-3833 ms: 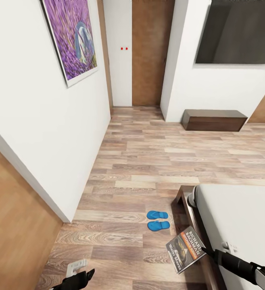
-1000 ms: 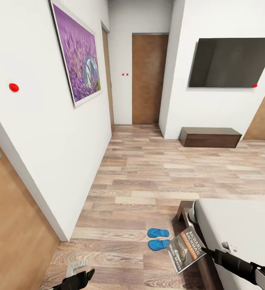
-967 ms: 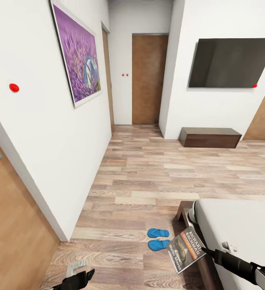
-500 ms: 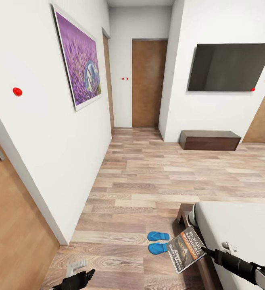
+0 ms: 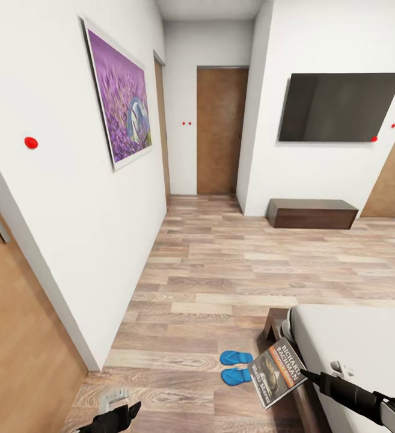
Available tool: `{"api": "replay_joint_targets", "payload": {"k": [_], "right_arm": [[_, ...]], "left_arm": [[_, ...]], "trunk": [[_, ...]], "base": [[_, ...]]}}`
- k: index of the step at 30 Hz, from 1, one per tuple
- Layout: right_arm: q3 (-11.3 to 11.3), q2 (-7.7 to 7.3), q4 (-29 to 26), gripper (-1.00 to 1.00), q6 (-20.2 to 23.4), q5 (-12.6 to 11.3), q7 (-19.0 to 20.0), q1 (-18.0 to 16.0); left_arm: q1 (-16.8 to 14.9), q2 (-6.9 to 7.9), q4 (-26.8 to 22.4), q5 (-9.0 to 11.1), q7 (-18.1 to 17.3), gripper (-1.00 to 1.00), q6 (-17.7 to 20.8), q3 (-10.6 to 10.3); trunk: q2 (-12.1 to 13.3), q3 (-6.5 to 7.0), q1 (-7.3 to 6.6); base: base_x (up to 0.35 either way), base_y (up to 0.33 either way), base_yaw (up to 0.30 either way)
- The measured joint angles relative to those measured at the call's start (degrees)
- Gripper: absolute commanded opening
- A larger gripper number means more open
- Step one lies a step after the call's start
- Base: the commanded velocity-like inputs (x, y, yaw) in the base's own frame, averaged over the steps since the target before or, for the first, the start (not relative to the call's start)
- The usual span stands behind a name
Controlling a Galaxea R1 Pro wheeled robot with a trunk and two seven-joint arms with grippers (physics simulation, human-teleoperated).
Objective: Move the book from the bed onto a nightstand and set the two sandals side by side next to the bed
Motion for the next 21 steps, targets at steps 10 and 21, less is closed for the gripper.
{"api": "replay_joint_targets", "payload": {"k": [10,21], "right_arm": [[0.09,0.00,0.00,-1.00,0.00,0.00,-0.19,0.00],[0.08,1.02,0.06,-1.00,0.05,-0.01,-0.44,0.00]], "left_arm": [[-0.01,0.00,0.00,0.00,0.00,1.00,0.00,-0.03],[0.01,0.00,0.00,0.00,0.06,1.00,0.00,-0.03]], "trunk": [[0.00,0.93,0.00],[0.00,1.95,0.00]], "base": [[0.000,0.000,0.000],[0.000,0.000,0.000]]}}
